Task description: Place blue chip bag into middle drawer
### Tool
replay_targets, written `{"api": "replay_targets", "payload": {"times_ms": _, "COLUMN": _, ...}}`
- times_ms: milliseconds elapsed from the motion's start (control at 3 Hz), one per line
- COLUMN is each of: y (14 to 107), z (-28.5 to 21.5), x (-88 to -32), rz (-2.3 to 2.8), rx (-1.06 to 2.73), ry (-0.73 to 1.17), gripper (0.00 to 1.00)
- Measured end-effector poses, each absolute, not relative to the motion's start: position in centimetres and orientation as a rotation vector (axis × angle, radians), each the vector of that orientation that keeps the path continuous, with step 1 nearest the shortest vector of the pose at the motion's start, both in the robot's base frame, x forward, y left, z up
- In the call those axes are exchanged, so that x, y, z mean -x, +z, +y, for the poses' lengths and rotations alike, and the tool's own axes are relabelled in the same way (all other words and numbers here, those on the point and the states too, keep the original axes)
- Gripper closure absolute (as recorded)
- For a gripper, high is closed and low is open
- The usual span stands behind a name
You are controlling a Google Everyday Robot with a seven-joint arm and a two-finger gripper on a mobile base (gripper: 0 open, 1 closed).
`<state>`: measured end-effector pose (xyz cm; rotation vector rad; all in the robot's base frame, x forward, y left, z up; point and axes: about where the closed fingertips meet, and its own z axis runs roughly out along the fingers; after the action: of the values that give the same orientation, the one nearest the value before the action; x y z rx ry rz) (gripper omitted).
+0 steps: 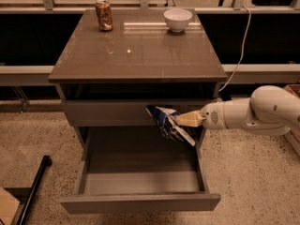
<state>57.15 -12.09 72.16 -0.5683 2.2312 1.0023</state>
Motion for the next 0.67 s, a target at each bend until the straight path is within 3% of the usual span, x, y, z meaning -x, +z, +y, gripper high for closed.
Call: {"api": "replay_targets", "payload": {"times_ms": 667, "y": 68.8, "z": -10.4, "x": -56.3, "rz": 2.331, "rx": 0.594, "ry": 1.021, "gripper": 1.0}}
